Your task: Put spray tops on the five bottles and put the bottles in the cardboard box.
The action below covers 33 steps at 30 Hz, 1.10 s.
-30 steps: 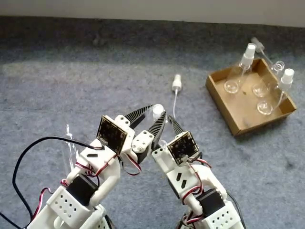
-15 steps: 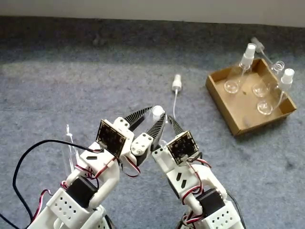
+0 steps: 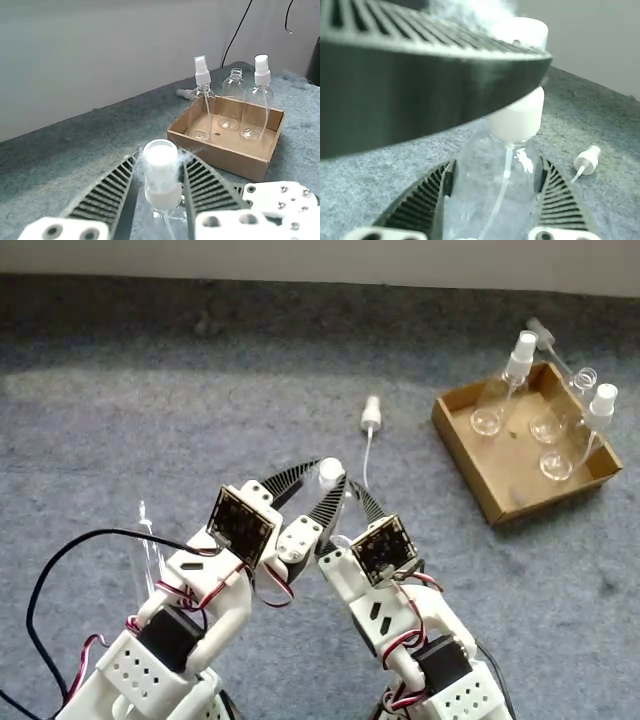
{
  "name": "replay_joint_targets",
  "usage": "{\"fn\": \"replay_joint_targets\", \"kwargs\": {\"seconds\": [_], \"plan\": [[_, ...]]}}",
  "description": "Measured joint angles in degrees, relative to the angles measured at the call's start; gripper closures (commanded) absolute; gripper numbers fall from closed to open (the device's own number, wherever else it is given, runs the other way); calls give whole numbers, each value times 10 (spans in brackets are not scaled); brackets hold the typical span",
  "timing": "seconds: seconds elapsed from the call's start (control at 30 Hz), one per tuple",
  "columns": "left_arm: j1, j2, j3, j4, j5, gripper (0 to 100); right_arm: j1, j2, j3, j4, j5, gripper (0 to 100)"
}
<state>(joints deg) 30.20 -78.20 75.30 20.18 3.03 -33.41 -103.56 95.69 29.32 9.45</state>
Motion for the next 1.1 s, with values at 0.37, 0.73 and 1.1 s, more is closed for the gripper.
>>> {"fn": "replay_joint_targets", "kwargs": {"seconds": [0.37, 0.73, 1.1], "plan": [[-2, 0, -35, 61, -3, 992, 0, 0, 0, 0, 0, 858], [-12, 1, -35, 62, -4, 880, 1, -1, 0, 0, -1, 858], [-12, 1, -35, 64, -4, 880, 1, -1, 0, 0, -1, 858]]}}
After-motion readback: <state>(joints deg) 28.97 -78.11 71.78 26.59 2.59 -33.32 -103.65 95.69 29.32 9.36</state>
